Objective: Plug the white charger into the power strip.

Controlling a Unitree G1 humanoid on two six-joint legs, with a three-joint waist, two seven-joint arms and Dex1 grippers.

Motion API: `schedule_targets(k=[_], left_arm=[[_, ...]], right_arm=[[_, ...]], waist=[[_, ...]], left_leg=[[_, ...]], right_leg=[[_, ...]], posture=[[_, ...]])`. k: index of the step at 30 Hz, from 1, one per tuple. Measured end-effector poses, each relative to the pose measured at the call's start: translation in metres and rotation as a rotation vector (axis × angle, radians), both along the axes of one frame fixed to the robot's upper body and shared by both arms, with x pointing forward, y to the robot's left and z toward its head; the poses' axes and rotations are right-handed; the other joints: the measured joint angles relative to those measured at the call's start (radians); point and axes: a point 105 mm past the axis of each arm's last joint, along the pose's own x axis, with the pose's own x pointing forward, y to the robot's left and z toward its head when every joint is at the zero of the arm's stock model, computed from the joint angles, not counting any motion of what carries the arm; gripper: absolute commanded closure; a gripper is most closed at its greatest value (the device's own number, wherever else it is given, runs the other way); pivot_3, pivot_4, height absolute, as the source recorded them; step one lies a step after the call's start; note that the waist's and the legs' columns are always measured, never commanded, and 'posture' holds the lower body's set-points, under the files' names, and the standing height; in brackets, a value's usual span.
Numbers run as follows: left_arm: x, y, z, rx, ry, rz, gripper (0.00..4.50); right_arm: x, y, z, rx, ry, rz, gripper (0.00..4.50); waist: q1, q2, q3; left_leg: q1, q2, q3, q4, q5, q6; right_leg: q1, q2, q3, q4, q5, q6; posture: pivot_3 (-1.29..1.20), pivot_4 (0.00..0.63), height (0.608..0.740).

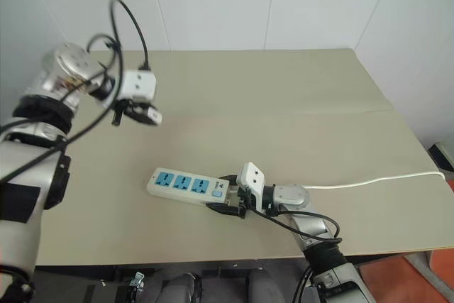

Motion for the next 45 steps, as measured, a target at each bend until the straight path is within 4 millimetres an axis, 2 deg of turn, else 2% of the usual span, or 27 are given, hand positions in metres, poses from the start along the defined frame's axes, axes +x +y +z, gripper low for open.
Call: schedule_targets(k=[3, 7, 15, 19, 23, 27, 30, 35, 39, 45], left_arm=[[-0.005, -0.014, 0.015, -0.206, -0.038, -0.065, 3.48], [-0.023, -0.033, 0.017, -0.476, -0.017, -0.149, 3.48], [-0.085, -0.063, 0.001, -0.888, 0.13, -0.171, 3.48], [-0.104, -0.074, -0.009, -0.969, 0.18, -0.138, 3.48], [-0.112, -0.082, -0.022, -1.065, 0.176, -0.098, 3.48], [-0.118, -0.077, -0.045, -1.105, 0.272, -0.069, 3.48], [-0.124, -0.071, -0.057, -1.065, 0.316, -0.104, 3.48], [-0.122, -0.061, -0.085, -1.0, 0.445, -0.119, 3.48], [-0.124, -0.064, -0.1, -0.94, 0.514, -0.162, 3.48], [-0.121, -0.075, -0.113, -0.912, 0.503, -0.209, 3.48]], right_arm=[[0.0, 0.0, -0.001, -0.007, -0.003, 0.029, 1.07], [0.005, 0.001, -0.001, -0.033, -0.01, 0.076, 1.07], [0.02, -0.003, -0.003, -0.071, -0.011, 0.122, 1.07], [0.023, -0.007, -0.007, -0.083, 0.007, 0.124, 1.07], [0.024, -0.008, -0.008, -0.084, 0.009, 0.127, 1.07], [0.023, -0.007, -0.008, -0.084, 0.007, 0.137, 1.07], [0.023, -0.008, -0.008, -0.086, 0.009, 0.137, 1.07], [0.023, -0.008, -0.008, -0.088, 0.01, 0.139, 1.07], [0.023, -0.009, -0.008, -0.092, 0.007, 0.144, 1.07], [0.023, -0.009, -0.008, -0.096, 0.002, 0.144, 1.07]], waist=[[-0.002, 0.0, 0.0], [-0.003, 0.0, 0.0], [0.001, 0.0, -0.001], [0.007, 0.0, -0.001], [0.009, 0.0, -0.002], [0.008, 0.0, -0.002], [0.008, 0.0, -0.002], [0.01, 0.0, -0.002], [0.01, 0.0, -0.002], [0.012, 0.0, -0.002]], left_leg=[[0.001, 0.0, 0.0, 0.0, 0.0, 0.0], [0.002, 0.001, 0.0, 0.001, 0.0, 0.0], [0.007, 0.001, -0.001, 0.002, 0.001, -0.001], [0.02, 0.001, -0.001, 0.002, 0.001, -0.002], [0.023, 0.0, 0.0, 0.002, 0.001, -0.002], [0.021, 0.001, 0.0, 0.001, 0.001, -0.002], [0.022, 0.0, 0.0, 0.001, 0.001, -0.002], [0.022, 0.0, 0.0, 0.001, 0.001, -0.002], [0.021, 0.001, 0.0, 0.0, 0.001, -0.002], [0.021, 0.001, 0.0, 0.0, 0.001, -0.002]], right_leg=[[0.0, 0.0, 0.0, 0.002, 0.0, 0.0], [0.0, 0.0, 0.0, 0.004, 0.0, 0.0], [0.003, -0.001, 0.002, 0.009, 0.0, 0.0], [0.019, 0.0, 0.001, 0.005, 0.0, 0.0], [0.022, -0.001, 0.002, 0.003, 0.001, 0.0], [0.021, 0.0, 0.002, 0.002, 0.001, 0.0], [0.021, -0.001, 0.002, 0.002, 0.001, 0.0], [0.021, 0.0, 0.002, 0.001, 0.001, 0.0], [0.021, -0.001, 0.002, 0.0, 0.001, 0.0], [0.021, -0.001, 0.002, -0.001, 0.001, 0.0]], posture=[[0.0, 0.15, 0.74], [0.0, 0.15, 0.74], [0.0, 0.15, 0.74], [0.0, 0.15, 0.74], [0.0, 0.15, 0.74], [0.0, 0.15, 0.74], [0.0, 0.15, 0.74], [0.0, 0.15, 0.74], [0.0, 0.15, 0.74], [0.0, 0.15, 0.74]])
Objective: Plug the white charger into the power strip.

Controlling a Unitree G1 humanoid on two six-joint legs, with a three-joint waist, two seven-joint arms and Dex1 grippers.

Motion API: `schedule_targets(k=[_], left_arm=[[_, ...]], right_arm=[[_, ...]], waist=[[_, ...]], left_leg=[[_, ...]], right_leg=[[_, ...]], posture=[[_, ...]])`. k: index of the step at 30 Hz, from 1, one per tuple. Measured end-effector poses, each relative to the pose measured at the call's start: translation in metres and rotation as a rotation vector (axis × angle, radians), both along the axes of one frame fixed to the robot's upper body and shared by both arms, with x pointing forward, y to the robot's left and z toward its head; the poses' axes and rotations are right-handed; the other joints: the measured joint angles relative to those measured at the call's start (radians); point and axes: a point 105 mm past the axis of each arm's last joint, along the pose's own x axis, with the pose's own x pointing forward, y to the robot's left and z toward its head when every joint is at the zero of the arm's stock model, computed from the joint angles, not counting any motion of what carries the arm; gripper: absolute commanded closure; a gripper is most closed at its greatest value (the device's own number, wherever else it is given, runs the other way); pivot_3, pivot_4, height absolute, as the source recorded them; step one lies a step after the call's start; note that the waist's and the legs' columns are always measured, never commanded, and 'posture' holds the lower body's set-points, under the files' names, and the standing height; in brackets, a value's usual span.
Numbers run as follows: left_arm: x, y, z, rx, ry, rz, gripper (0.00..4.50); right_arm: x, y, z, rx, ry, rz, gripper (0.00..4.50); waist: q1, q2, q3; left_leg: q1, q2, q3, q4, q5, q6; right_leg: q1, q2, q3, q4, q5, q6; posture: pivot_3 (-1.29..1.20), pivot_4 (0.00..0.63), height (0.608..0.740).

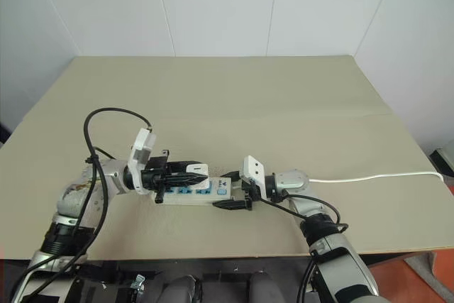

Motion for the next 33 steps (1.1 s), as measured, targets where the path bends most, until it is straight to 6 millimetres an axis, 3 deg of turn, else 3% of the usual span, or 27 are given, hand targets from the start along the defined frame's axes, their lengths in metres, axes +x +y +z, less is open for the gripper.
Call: schedule_targets(k=[16, 33], left_arm=[[0.013, 0.006, -0.023, 0.041, -0.057, -0.002, 3.48], [0.014, 0.002, -0.023, 0.048, -0.083, -0.044, 3.48]], right_arm=[[-0.001, -0.002, 0.001, -0.013, -0.009, -0.009, 1.07], [-0.002, -0.005, 0.002, -0.02, -0.008, -0.017, 1.07]], waist=[[0.009, 0.0, 0.0], [0.012, 0.0, 0.0]], left_leg=[[-0.001, 0.0, 0.0, -0.001, 0.0, 0.0], [-0.002, 0.0, 0.0, -0.001, 0.0, 0.0]], right_leg=[[-0.001, 0.0, 0.0, -0.001, 0.0, 0.0], [-0.001, 0.0, 0.0, -0.002, 0.0, 0.0]], posture=[[0.0, 0.15, 0.74], [0.0, 0.15, 0.74]])
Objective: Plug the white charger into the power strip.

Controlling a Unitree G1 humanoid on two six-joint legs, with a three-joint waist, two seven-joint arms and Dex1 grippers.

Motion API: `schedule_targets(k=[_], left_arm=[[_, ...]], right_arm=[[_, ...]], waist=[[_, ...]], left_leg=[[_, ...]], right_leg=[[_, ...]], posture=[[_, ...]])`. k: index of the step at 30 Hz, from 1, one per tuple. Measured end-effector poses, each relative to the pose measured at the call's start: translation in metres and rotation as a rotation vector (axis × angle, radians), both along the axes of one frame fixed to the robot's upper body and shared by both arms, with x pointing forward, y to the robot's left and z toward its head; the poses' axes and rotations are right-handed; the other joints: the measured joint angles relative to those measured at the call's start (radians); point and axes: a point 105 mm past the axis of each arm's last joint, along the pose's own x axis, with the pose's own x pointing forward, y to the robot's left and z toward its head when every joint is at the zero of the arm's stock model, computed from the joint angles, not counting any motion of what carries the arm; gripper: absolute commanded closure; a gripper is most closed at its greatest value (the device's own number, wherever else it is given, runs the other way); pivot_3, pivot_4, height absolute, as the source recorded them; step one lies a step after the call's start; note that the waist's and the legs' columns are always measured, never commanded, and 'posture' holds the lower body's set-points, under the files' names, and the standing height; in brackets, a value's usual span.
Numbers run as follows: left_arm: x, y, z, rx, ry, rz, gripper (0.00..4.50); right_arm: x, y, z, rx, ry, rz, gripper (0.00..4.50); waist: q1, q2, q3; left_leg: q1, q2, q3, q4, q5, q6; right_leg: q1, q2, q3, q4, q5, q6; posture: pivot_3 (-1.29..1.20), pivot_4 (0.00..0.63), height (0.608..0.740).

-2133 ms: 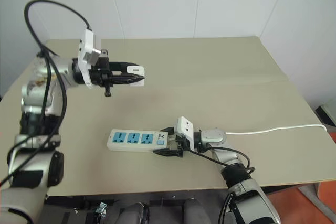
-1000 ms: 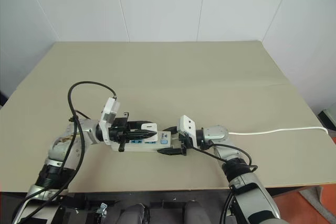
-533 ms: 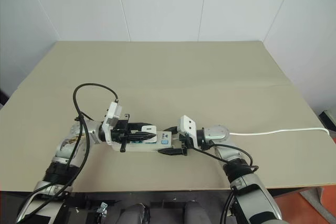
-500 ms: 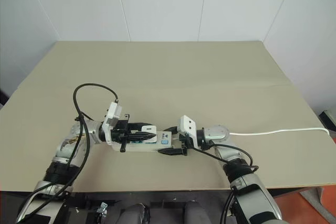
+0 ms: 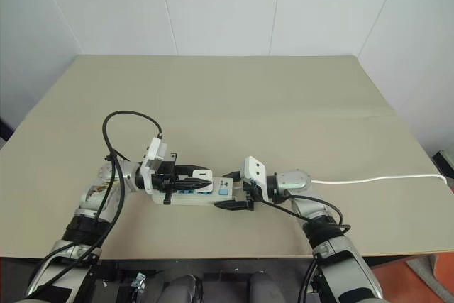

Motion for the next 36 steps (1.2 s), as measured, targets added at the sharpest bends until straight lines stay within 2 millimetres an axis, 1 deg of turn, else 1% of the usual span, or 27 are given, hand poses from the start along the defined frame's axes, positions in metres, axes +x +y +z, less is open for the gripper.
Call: schedule_targets(k=[5, 13, 16, 27, 36], left_arm=[[-0.003, -0.001, -0.001, 0.018, -0.035, -0.032, 3.48], [-0.001, -0.001, -0.004, 0.006, -0.045, -0.026, 3.48], [0.002, -0.001, -0.013, 0.013, -0.014, -0.011, 3.48], [0.002, 0.0, -0.015, 0.017, -0.028, -0.02, 3.48], [-0.004, 0.007, -0.025, 0.025, -0.064, -0.005, 3.48]], right_arm=[[0.0, 0.0, 0.0, -0.001, 0.0, 0.001, 1.07], [0.0, -0.001, 0.0, -0.003, 0.001, -0.002, 1.07], [-0.001, 0.0, 0.0, -0.003, -0.001, 0.0, 1.07], [-0.001, 0.0, 0.001, -0.003, 0.001, -0.002, 1.07], [-0.002, 0.002, -0.001, -0.008, 0.002, -0.002, 1.07]], waist=[[0.0, 0.0, 0.0], [0.0, 0.0, 0.0], [0.0, 0.0, 0.0], [0.001, 0.0, 0.0], [-0.001, 0.001, -0.004]], left_leg=[[0.0, 0.0, 0.0, -0.001, 0.0, 0.0], [0.0, 0.0, 0.0, -0.001, 0.0, 0.0], [-0.001, 0.0, 0.0, -0.001, 0.0, 0.0], [-0.001, 0.0, 0.0, -0.001, 0.0, 0.0], [0.001, 0.001, 0.0, -0.003, 0.0, 0.0]], right_leg=[[0.0, 0.0, 0.0, -0.001, 0.0, 0.0], [0.0, 0.0, 0.0, -0.001, 0.0, 0.0], [-0.001, 0.0, 0.0, -0.001, 0.0, 0.0], [-0.001, 0.0, 0.0, -0.002, 0.0, 0.0], [0.0, 0.0, 0.0, -0.002, 0.0, 0.0]], posture=[[0.0, 0.15, 0.74], [0.0, 0.15, 0.74], [0.0, 0.15, 0.74], [0.0, 0.15, 0.74], [0.0, 0.15, 0.74]])
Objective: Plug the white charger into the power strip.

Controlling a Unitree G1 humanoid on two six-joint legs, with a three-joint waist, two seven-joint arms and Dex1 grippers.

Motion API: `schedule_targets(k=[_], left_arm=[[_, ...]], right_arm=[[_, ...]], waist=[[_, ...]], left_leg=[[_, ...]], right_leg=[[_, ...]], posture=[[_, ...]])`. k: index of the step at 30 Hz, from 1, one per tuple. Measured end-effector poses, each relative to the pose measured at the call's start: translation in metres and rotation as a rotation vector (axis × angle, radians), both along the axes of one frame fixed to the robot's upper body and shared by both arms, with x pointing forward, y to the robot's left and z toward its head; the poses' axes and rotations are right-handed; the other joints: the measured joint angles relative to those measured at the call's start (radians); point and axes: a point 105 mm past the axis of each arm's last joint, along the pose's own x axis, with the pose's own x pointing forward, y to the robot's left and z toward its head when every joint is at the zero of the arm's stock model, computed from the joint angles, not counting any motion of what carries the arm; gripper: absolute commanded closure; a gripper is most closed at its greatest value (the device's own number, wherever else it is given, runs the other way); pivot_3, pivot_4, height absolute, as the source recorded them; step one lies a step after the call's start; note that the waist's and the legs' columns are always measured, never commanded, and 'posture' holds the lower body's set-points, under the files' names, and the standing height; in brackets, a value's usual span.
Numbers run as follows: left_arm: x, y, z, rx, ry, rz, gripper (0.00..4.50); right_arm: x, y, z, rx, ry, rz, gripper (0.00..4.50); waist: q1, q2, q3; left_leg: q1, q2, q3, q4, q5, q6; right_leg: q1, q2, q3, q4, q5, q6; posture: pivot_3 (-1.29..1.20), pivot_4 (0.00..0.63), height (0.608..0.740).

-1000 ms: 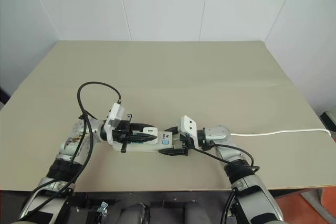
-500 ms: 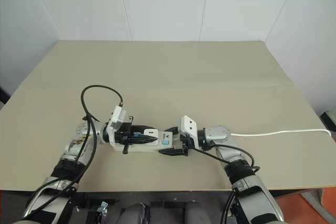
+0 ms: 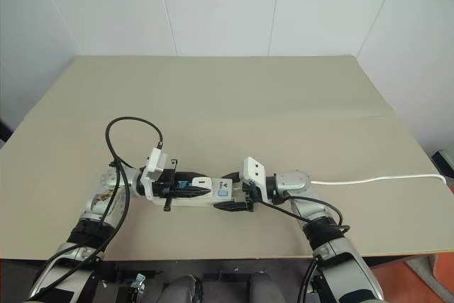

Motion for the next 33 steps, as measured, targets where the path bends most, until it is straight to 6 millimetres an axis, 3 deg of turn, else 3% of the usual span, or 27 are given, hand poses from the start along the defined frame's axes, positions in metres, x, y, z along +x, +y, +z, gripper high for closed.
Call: schedule_targets(k=[27, 28, 33], left_arm=[[-0.004, -0.001, -0.004, 0.033, -0.021, -0.045, 3.48], [-0.005, -0.001, -0.004, 0.033, -0.021, -0.046, 2.78], [-0.006, 0.011, -0.011, 0.092, -0.001, -0.032, 1.3]], right_arm=[[-0.003, 0.001, -0.003, -0.009, 0.006, 0.009, 1.07], [-0.003, 0.001, -0.003, -0.009, 0.006, 0.009, 1.07], [-0.004, -0.002, -0.003, -0.017, 0.011, 0.01, 1.07]], waist=[[-0.002, 0.004, -0.008], [-0.002, 0.004, -0.008], [0.001, 0.008, -0.011]], left_leg=[[0.004, 0.0, 0.001, -0.011, 0.0, 0.0], [0.005, 0.0, 0.001, -0.011, 0.0, 0.0], [0.007, 0.0, 0.001, -0.013, 0.0, 0.0]], right_leg=[[0.003, 0.0, 0.0, -0.009, 0.0, 0.0], [0.004, 0.0, 0.0, -0.01, 0.0, 0.0], [0.007, 0.0, 0.0, -0.013, 0.0, 0.0]], posture=[[0.0, 0.15, 0.74], [0.0, 0.15, 0.74], [0.0, 0.15, 0.74]])
